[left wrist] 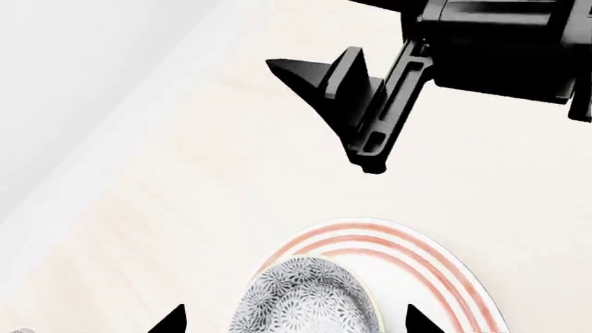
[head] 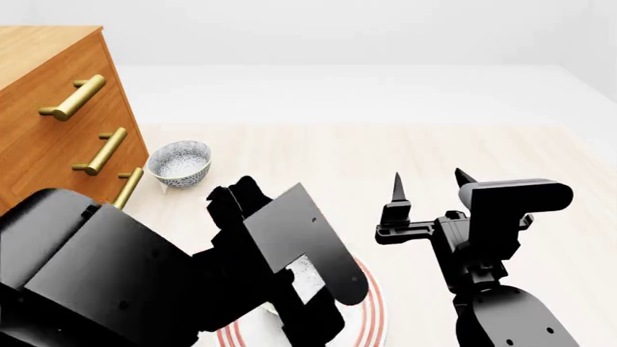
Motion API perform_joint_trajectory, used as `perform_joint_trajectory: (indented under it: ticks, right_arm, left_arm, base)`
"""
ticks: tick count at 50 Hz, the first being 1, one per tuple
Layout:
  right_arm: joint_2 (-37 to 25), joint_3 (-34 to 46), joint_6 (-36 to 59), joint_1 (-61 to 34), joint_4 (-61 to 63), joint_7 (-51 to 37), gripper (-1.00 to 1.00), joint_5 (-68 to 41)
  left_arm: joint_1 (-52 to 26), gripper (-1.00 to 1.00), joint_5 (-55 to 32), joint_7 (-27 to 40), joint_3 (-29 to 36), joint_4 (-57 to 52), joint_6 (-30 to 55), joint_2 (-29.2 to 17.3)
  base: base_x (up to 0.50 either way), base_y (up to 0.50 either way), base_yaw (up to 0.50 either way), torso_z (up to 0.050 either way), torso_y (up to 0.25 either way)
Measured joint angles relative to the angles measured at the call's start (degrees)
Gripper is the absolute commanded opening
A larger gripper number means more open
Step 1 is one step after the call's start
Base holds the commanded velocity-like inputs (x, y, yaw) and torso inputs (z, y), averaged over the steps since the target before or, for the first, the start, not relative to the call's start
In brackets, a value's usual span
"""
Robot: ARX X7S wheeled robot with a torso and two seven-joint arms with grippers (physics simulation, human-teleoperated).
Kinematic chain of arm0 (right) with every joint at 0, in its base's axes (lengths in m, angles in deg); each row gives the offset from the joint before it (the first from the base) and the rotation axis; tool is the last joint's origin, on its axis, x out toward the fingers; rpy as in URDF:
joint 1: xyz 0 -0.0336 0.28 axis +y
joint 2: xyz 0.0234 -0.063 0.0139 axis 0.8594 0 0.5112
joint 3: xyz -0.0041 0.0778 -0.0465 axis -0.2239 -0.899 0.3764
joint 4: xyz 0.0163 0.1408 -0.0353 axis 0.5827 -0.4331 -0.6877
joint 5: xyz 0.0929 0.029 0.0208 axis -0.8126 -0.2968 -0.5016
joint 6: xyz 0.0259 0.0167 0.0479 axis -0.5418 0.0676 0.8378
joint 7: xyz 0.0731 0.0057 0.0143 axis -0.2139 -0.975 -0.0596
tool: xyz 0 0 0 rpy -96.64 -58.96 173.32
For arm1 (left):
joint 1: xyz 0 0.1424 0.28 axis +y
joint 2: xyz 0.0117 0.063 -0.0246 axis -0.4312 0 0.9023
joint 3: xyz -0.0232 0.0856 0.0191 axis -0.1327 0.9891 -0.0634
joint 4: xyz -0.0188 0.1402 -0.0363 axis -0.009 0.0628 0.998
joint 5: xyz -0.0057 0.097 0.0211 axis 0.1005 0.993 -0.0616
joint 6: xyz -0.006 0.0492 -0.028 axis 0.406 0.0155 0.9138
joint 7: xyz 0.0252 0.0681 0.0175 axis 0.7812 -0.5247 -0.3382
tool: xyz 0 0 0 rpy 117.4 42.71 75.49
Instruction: Put the bowl in the middle on the plate.
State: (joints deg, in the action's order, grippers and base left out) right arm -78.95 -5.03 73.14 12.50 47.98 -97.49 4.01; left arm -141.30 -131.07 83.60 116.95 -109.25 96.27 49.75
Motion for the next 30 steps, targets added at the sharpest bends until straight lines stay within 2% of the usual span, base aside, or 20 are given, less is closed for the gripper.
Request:
perform_joint_trajectory:
  ticks: [7, 16, 22, 30]
  right_arm:
    - [-0.6, 0.3, 1.4, -1.2, 1.2, -0.8, 1.00, 0.2]
    - [-1.9, 1.0, 4.1, -4.4, 3.3, -2.2, 1.00, 1.2]
    - [-2.8, 1.3, 6.8, -7.4, 5.5, -2.9, 1.00, 1.3]
    - [-3.6, 1.9, 8.6, -10.0, 7.5, -3.3, 1.00, 1.4]
  left_arm:
    - [4.5, 1.00, 0.8, -3.0, -10.6, 1.1, -9.7, -5.5]
    - [15.7, 1.00, 12.9, -5.9, -19.8, 3.5, -23.5, -8.8]
    - [21.2, 1.00, 20.2, -7.9, -22.8, 5.0, -30.3, -8.7]
    - [24.7, 1.00, 27.0, -8.8, -24.1, 6.3, -34.9, -8.0]
  base:
    - [0.00, 0.00, 0.00, 0.000, 0.000]
    - [0.00, 0.00, 0.00, 0.000, 0.000]
    - [0.00, 0.00, 0.00, 0.000, 0.000]
    - [0.00, 0.00, 0.00, 0.000, 0.000]
